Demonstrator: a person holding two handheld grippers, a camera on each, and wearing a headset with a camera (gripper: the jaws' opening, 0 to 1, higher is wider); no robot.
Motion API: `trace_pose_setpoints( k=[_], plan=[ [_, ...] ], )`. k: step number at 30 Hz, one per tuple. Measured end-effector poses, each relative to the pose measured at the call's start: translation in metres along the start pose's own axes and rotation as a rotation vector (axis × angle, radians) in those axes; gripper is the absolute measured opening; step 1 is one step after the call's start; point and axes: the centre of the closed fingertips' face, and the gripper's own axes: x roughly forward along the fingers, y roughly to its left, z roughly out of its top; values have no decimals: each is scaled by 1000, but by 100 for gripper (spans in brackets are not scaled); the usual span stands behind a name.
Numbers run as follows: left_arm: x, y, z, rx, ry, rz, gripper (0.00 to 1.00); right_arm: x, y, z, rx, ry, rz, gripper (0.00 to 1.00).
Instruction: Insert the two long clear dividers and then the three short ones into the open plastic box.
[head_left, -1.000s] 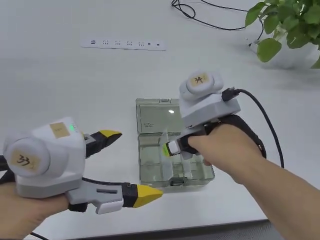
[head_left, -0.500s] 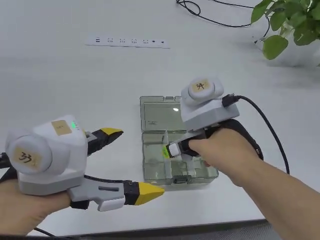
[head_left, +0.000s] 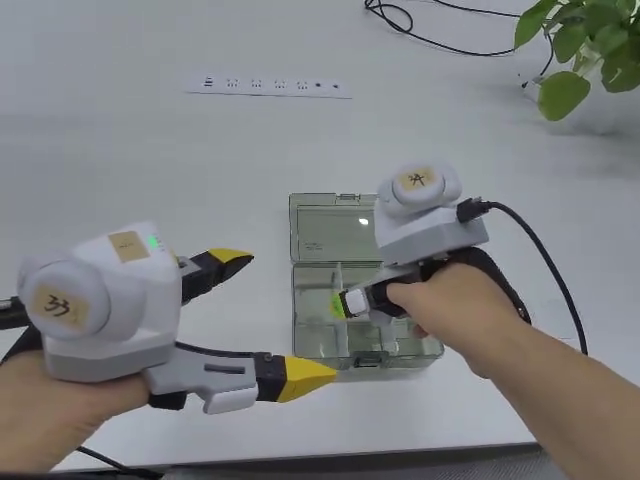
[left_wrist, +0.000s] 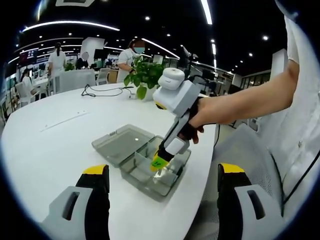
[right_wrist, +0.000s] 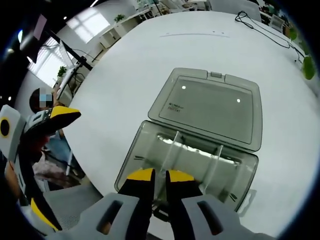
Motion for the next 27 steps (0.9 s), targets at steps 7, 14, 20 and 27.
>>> trace_pose_setpoints(
  k=[7,14,20,27],
  plan=[
    [-4,-2,2,9,5,15,91,-4,3,3,42,-46,48,14],
    [-6,-3,8,25,8,25,92,-17,6,11,51,-97,91,16],
    [-7,-3,11,41,15,32,92,-35,15,16,34,-147,132,18],
    [-8,-2,8,56,25,37,95,-52,14,25,-26,-217,178,23]
  ],
)
